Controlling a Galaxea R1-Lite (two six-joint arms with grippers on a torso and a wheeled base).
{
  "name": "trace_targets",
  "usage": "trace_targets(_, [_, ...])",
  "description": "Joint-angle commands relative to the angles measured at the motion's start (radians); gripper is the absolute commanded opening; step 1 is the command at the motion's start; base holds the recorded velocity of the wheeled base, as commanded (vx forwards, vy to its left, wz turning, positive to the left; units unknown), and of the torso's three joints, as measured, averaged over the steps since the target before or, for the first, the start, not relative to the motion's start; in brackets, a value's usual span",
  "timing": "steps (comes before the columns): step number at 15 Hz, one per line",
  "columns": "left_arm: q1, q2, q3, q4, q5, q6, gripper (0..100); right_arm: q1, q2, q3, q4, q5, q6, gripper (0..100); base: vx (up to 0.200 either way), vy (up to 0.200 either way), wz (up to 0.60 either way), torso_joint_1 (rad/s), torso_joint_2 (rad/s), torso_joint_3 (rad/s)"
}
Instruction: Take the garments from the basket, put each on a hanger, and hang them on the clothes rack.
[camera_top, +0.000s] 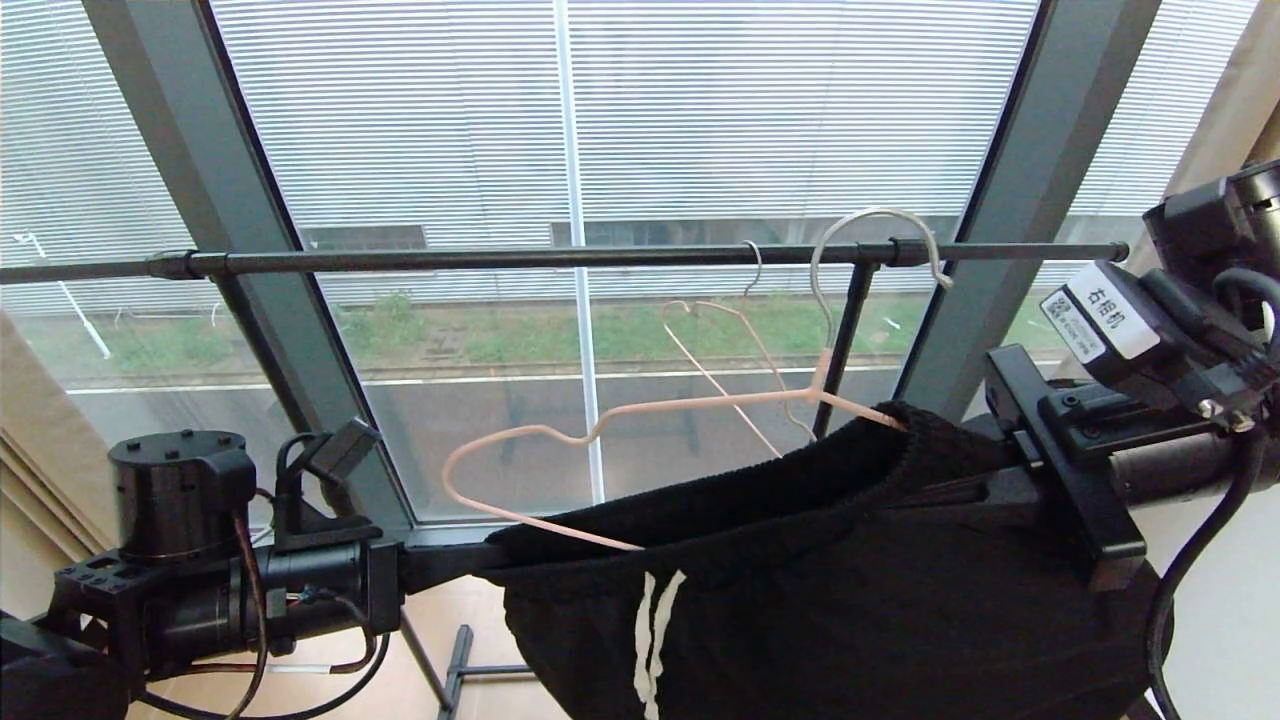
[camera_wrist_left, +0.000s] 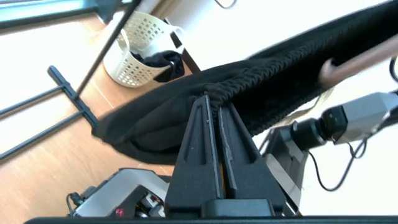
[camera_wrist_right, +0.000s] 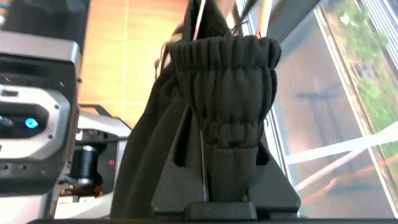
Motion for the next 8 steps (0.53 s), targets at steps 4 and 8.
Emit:
trace_targets(4, [0.040, -0.002, -0.016, -0.001, 0.001, 0.000, 0, -0.019, -0.020, 0.042, 0.002, -0.061, -0.022, 0, 0.000, 0.000, 0.00, 0.000, 0.00, 0.000])
trace_targets(8, [0.040, -0.003, -0.018, -0.001, 0.001, 0.000, 0, -0.018, -0.020, 0.058, 0.002, -0.132, -0.037, 0, 0.000, 0.000, 0.00, 0.000, 0.00, 0.000])
